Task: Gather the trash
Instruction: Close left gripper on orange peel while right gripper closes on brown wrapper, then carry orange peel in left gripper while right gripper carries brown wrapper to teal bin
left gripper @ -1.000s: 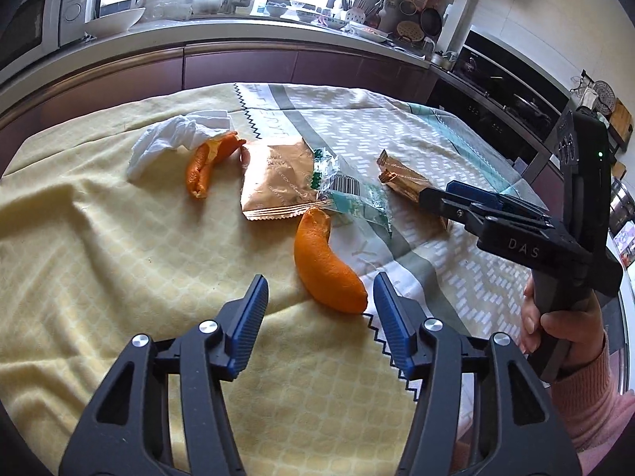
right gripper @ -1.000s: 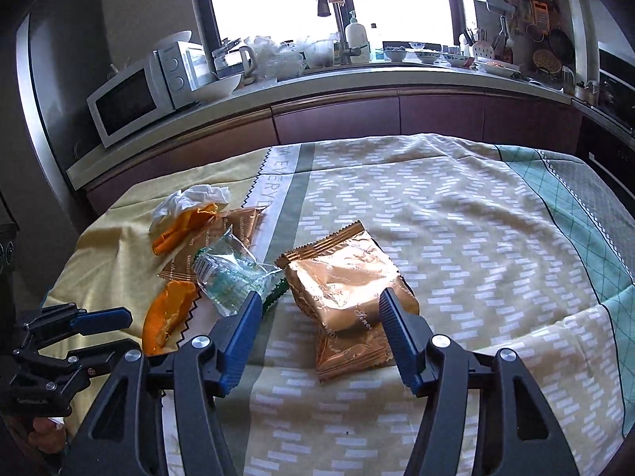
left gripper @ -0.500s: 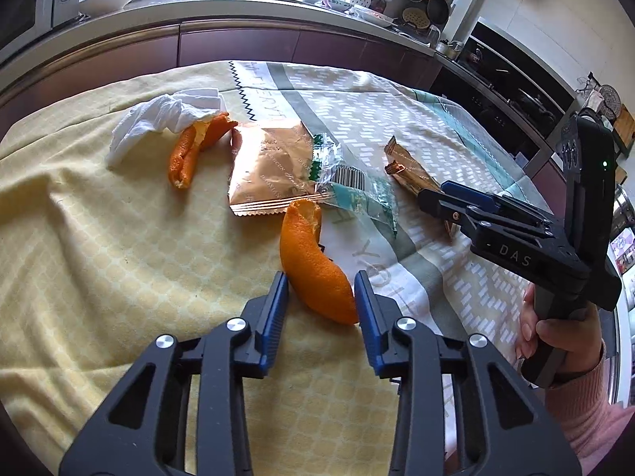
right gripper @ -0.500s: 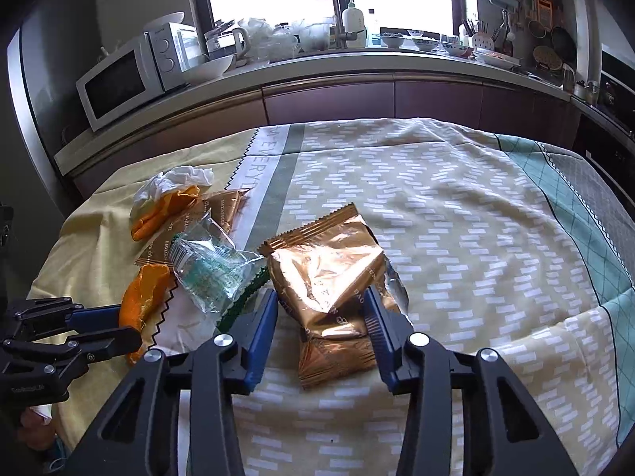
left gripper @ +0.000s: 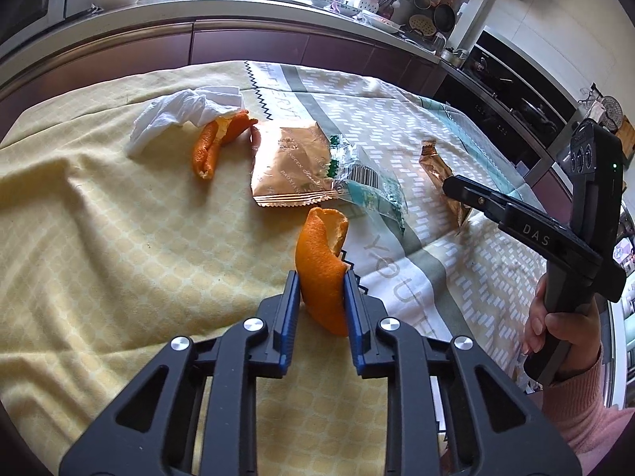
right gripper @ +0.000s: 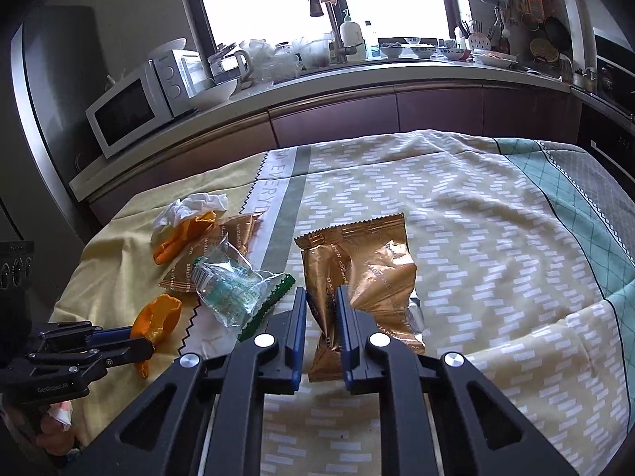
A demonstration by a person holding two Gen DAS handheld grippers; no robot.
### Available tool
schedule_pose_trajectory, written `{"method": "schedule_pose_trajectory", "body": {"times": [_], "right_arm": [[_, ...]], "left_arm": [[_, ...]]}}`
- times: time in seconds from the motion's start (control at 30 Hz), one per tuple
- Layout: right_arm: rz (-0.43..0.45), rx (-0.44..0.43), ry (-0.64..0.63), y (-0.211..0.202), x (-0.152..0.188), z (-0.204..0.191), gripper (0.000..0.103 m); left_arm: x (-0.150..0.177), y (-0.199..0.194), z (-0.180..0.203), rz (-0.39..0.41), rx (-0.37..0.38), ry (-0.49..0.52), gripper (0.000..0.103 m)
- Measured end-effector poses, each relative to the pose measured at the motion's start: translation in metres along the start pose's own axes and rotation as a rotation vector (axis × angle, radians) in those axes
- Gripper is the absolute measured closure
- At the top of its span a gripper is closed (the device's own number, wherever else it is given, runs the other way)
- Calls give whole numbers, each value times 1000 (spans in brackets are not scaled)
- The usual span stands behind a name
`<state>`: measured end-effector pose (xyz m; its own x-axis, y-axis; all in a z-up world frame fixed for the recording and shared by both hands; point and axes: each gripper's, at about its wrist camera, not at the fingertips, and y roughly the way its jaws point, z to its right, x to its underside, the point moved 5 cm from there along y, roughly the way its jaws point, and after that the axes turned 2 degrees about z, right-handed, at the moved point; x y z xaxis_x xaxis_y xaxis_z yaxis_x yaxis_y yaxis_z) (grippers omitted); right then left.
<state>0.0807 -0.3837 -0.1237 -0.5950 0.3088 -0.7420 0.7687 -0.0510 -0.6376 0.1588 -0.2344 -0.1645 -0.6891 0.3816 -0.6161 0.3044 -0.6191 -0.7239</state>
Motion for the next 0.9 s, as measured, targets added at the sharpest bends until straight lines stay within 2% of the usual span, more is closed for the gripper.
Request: {"method": "schedule_pose_trajectory", "body": {"times": [0.47,0.67,0.9], "right_arm": [[93,-125,-29,-33,-17,-40,93],[114,-220,-52,-42,-21,-70,93],[100,-338,-95,-42,-19,-117,93]], "left_arm": [[5,-49,-17,86,-23,-22,82],[10,-77,-35,129,-54,-40,82],[19,-106,-55,165,-96,-58,82]]}}
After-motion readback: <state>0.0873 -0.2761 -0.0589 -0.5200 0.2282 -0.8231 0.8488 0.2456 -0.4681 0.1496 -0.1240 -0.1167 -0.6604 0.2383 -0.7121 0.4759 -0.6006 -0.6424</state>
